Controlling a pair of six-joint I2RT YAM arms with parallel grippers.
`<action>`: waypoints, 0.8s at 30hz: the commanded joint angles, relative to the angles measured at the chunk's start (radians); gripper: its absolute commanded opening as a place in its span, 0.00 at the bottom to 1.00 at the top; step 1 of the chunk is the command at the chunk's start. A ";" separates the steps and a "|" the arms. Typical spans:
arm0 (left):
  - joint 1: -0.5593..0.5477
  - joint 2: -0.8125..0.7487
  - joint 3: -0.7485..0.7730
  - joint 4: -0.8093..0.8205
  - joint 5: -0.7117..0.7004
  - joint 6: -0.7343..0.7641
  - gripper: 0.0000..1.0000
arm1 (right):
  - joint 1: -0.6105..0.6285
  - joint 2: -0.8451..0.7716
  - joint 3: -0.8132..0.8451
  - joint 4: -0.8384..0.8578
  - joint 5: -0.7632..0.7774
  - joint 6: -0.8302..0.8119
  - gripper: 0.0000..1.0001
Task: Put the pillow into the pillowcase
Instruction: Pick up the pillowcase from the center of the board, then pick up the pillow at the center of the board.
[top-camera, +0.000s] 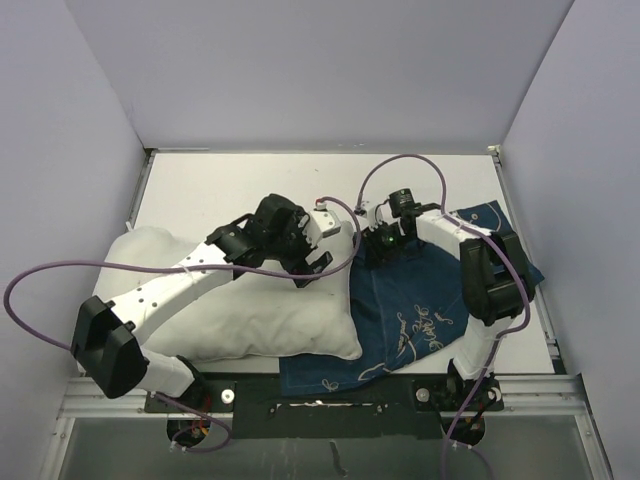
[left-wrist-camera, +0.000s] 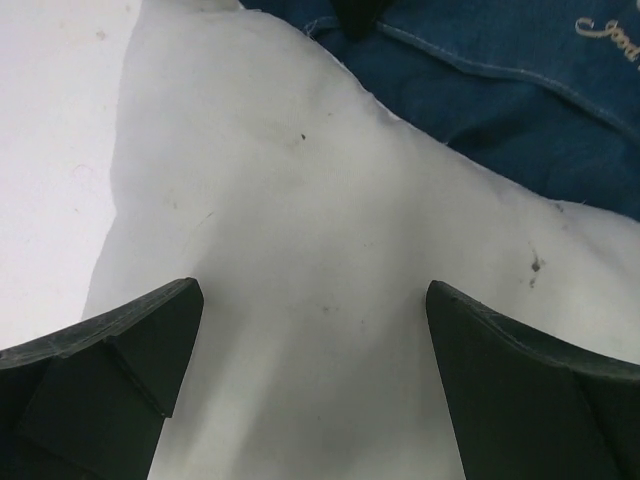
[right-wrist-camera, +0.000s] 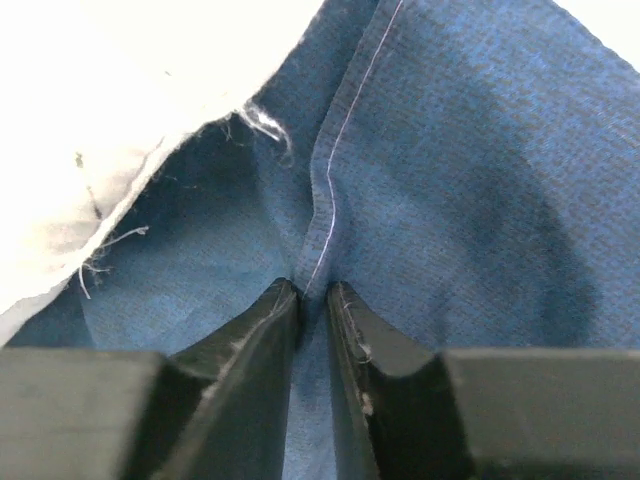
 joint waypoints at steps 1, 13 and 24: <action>-0.006 0.053 -0.005 -0.006 0.033 0.186 0.95 | 0.006 -0.041 0.045 0.047 0.020 0.021 0.14; 0.029 0.090 -0.075 -0.012 0.170 0.221 0.08 | -0.018 -0.129 0.038 0.068 -0.119 0.025 0.14; 0.032 0.014 -0.155 -0.007 0.362 0.333 0.00 | -0.037 -0.121 0.051 0.049 -0.077 0.012 0.09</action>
